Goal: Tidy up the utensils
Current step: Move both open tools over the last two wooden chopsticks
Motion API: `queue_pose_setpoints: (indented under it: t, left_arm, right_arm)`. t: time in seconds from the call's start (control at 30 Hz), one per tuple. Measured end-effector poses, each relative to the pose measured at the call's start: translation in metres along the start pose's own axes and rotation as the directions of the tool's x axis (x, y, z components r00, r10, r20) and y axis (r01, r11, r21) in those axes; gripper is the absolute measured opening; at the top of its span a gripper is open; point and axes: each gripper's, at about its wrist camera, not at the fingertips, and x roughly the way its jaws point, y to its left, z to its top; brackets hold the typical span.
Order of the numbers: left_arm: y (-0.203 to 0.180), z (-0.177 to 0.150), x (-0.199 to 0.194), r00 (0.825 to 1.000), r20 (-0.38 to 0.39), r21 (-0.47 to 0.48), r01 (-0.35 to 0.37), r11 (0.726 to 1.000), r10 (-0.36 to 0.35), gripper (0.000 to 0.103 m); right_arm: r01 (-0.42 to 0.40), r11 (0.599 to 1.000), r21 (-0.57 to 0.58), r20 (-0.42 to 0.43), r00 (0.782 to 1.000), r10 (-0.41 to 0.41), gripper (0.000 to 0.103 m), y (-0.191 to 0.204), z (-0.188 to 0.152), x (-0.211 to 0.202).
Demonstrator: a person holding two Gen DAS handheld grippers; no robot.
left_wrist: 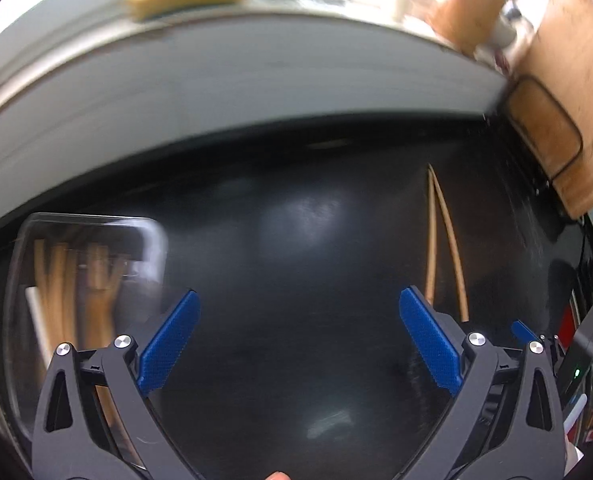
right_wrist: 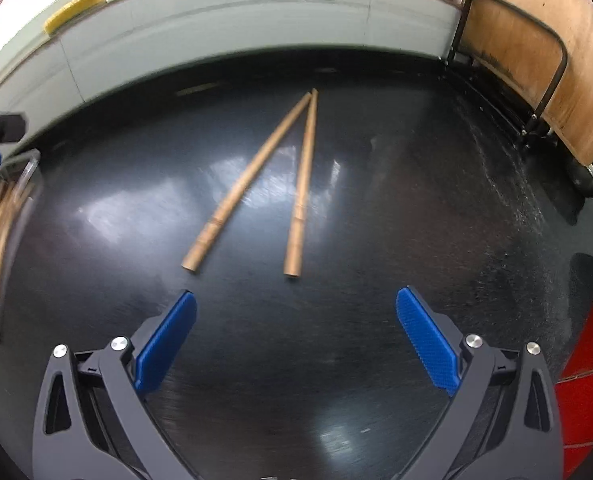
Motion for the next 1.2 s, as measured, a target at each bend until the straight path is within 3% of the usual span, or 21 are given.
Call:
queue_pose_setpoints:
  t: [0.27, 0.37, 0.5, 0.9, 1.2]
  left_arm:
    - [-0.076, 0.019, 0.056, 0.997, -0.073, 0.119, -0.015, 0.993, 0.024, 0.097]
    - [-0.095, 0.022, 0.075, 0.995, -0.091, 0.177, -0.021, 0.984, 0.038, 0.097]
    - [-0.115, 0.027, 0.100, 0.991, -0.126, 0.221, -0.016, 0.975, 0.045, 0.097]
    - [-0.133, 0.038, 0.159, 0.973, -0.199, 0.284, -0.056, 0.957, 0.116, 0.098]
    - [-0.116, 0.054, 0.166, 0.980, -0.164, 0.279, -0.060, 0.958, 0.109, 0.098]
  right_arm:
    - [-0.029, 0.999, -0.024, -0.033, 0.999, 0.028, 0.097, -0.026, 0.005, 0.029]
    - [-0.074, 0.997, -0.001, -0.074, 0.995, 0.073, 0.098, -0.031, 0.007, 0.043]
    - [-0.074, 0.997, -0.001, -0.056, 0.996, 0.074, 0.098, -0.031, 0.015, 0.049]
    - [-0.076, 0.997, -0.007, -0.032, 0.997, 0.076, 0.098, -0.034, 0.042, 0.063]
    - [-0.065, 0.998, 0.012, -0.015, 0.998, 0.065, 0.098, -0.051, 0.060, 0.075]
